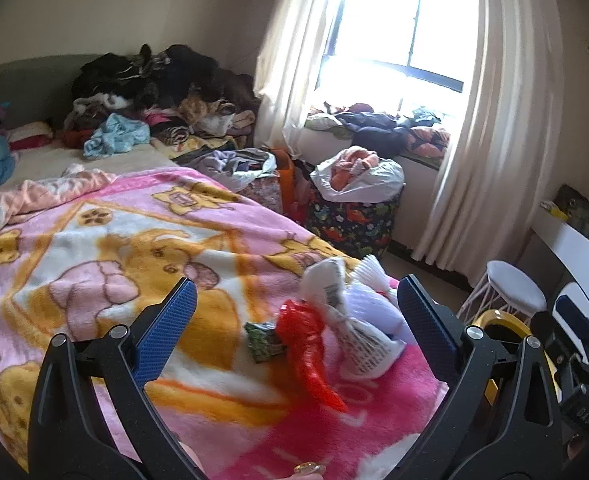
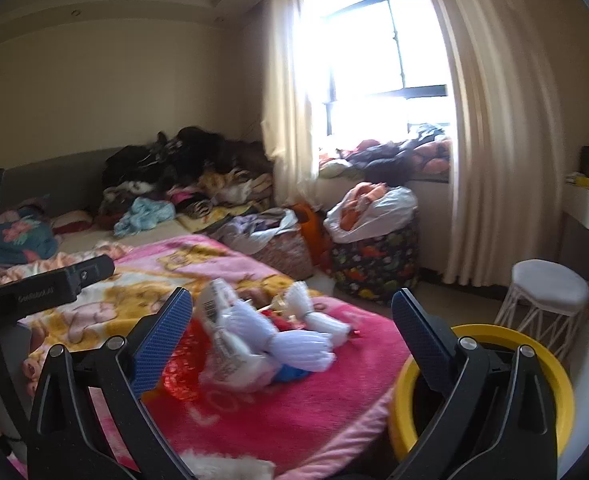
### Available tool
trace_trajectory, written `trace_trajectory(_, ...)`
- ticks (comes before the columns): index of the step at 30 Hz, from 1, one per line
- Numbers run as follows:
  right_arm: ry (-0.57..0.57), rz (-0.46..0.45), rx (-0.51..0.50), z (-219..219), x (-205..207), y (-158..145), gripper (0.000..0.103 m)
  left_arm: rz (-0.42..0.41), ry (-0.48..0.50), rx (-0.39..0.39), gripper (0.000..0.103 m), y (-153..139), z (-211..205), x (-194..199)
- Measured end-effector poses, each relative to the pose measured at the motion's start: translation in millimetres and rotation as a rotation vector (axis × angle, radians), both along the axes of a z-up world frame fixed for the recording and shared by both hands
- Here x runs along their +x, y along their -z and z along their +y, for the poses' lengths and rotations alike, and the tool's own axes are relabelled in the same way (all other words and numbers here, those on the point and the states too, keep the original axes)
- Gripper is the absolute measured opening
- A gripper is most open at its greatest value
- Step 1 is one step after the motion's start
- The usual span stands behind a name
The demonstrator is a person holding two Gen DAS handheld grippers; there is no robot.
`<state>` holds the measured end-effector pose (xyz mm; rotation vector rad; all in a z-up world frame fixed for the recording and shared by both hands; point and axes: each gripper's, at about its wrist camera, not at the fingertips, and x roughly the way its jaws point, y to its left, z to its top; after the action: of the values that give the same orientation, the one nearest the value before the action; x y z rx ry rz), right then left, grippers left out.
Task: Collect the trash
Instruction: 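Grasp the red plastic bag with the left tool while the right tool grasps the white foam net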
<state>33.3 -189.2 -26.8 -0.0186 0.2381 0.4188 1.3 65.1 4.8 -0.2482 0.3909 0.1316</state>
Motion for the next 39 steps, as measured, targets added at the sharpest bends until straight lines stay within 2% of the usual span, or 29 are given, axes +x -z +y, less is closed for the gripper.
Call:
trace_trajectory(5,-0.049,0.059,-0.010,16,13,3,0.097,0.018,-0.030,-0.030,0.092,5,23,2)
trace_trajectory(11,-0.048,0.140,-0.003,18,42,9,0.097,0.037,0.052,-0.119,0.092,18,38,13)
trace_trajectory(17,-0.023,0.253,0.010,1,81,22,0.097,0.068,0.137,-0.136,0.092,36,24,32)
trace_trajectory(23,-0.063,0.372,-0.021,-1,113,44,0.097,0.172,0.193,-0.154,0.092,62,4,54)
trace_trajectory(28,-0.083,0.446,-0.048,6,132,59,0.094,0.254,0.233,-0.159,0.083,84,-10,63)
trace_trajectory(31,-0.093,0.497,-0.059,9,145,70,0.079,0.301,0.234,-0.175,0.076,95,-11,66)
trace_trajectory(34,-0.130,0.557,-0.054,12,151,81,0.059,0.349,0.229,-0.184,0.068,105,-12,70)
trace_trajectory(36,-0.146,0.568,-0.050,11,149,83,0.044,0.382,0.217,-0.169,0.059,111,-13,72)
trace_trajectory(37,-0.156,0.568,-0.048,11,147,83,0.040,0.397,0.212,-0.170,0.056,113,-13,74)
trace_trajectory(39,-0.170,0.557,-0.032,7,141,79,0.027,0.409,0.199,-0.178,0.041,117,-14,75)
